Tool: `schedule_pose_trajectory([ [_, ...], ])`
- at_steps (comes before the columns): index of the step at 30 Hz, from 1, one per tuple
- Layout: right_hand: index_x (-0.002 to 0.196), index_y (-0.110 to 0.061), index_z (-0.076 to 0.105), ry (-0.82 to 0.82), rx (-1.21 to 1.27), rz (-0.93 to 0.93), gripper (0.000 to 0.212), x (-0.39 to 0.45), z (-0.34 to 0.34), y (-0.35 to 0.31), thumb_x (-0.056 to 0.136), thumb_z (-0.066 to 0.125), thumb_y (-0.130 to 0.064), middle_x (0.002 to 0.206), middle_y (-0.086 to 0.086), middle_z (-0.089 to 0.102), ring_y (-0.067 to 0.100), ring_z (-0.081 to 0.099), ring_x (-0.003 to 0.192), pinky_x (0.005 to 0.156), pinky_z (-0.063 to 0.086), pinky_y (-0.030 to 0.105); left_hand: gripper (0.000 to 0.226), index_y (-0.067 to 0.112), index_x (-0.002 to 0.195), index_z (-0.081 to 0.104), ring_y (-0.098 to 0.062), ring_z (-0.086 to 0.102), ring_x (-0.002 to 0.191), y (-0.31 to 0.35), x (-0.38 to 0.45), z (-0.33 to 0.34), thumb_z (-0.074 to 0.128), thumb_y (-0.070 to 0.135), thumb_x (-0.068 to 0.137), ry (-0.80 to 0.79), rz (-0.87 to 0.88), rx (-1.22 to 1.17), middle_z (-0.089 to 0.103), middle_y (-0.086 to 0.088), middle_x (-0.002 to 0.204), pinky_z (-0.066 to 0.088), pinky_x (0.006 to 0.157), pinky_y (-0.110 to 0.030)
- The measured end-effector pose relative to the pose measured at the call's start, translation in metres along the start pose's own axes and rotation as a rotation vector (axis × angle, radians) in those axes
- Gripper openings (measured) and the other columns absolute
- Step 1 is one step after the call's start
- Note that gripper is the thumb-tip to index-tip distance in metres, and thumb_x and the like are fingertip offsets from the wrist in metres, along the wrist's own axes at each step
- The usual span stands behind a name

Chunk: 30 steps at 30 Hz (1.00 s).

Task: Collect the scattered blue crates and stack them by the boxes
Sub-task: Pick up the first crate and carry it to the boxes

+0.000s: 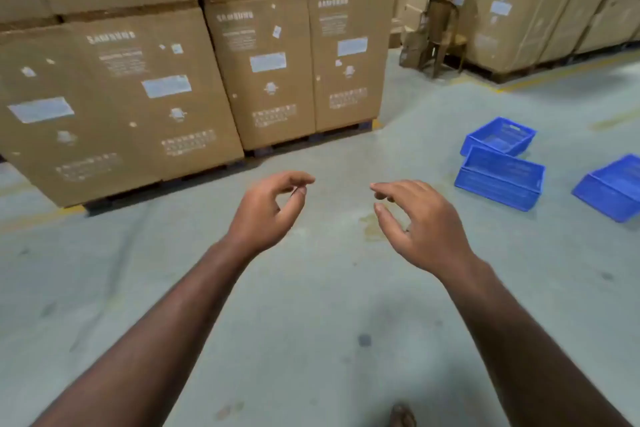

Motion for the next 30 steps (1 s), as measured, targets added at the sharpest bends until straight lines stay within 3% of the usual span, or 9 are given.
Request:
schedule_pose_trajectory([
  [8,0.114,-0.017,0.074,-0.024,-0.05,0.335,0.023,-0.045,-0.029,0.217,0.092,0.067,-0.014,0.111,-0.006,0.073,0.016,0.067,0.099,0.091,0.052,0.028,0.022,0.023,0.111,0.075,-0.002,0.068,0.105,-0.028,0.065,0.214,0.06,0.015,0.098,-0.159,-0.208,-0.143,0.073,0.013,0.112,0.055,0.095,-0.031],
  [14,0.113,-0.02,0.073,-0.042,-0.046,0.5,0.022,-0.04,-0.051,0.342,0.093,0.066,-0.015,0.109,-0.008,0.072,0.014,0.066,0.096,0.089,0.053,0.033,0.021,0.022,0.111,0.074,-0.006,0.069,0.107,-0.026,0.143,0.339,0.059,0.015,0.098,-0.239,-0.263,-0.279,0.074,0.013,0.112,0.054,0.097,-0.031],
  [19,0.106,-0.025,0.075,0.055,0.097,0.776,0.019,-0.013,-0.033,0.446,0.092,0.065,-0.016,0.102,-0.016,0.071,0.004,0.067,0.091,0.084,0.052,0.024,0.022,0.02,0.111,0.075,-0.003,0.067,0.109,-0.051,0.216,0.429,0.059,0.012,0.098,-0.308,-0.261,-0.321,0.074,0.012,0.112,0.053,0.098,-0.028],
  [25,0.113,-0.027,0.072,-0.063,0.101,0.941,0.021,0.03,0.024,0.602,0.094,0.064,-0.021,0.107,-0.018,0.07,-0.004,0.065,0.093,0.083,0.053,0.023,0.022,0.024,0.11,0.074,-0.003,0.068,0.106,-0.129,0.333,0.528,0.058,0.015,0.099,-0.322,-0.364,-0.372,0.074,0.017,0.111,0.052,0.095,-0.022],
  [30,0.116,-0.028,0.071,-0.045,0.127,1.037,0.024,0.068,0.027,0.708,0.095,0.063,-0.021,0.109,-0.016,0.071,-0.002,0.066,0.093,0.082,0.05,0.016,0.02,0.024,0.109,0.073,-0.004,0.068,0.106,-0.173,0.428,0.607,0.058,0.016,0.099,-0.496,-0.418,-0.354,0.074,0.015,0.111,0.054,0.097,-0.031],
])
Point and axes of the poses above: each hand's wrist, its own x-axis towards the middle knuckle, its own z-axis out of the palm, y = z × x, the point moved 8 cm from there along x, towards the middle knuckle
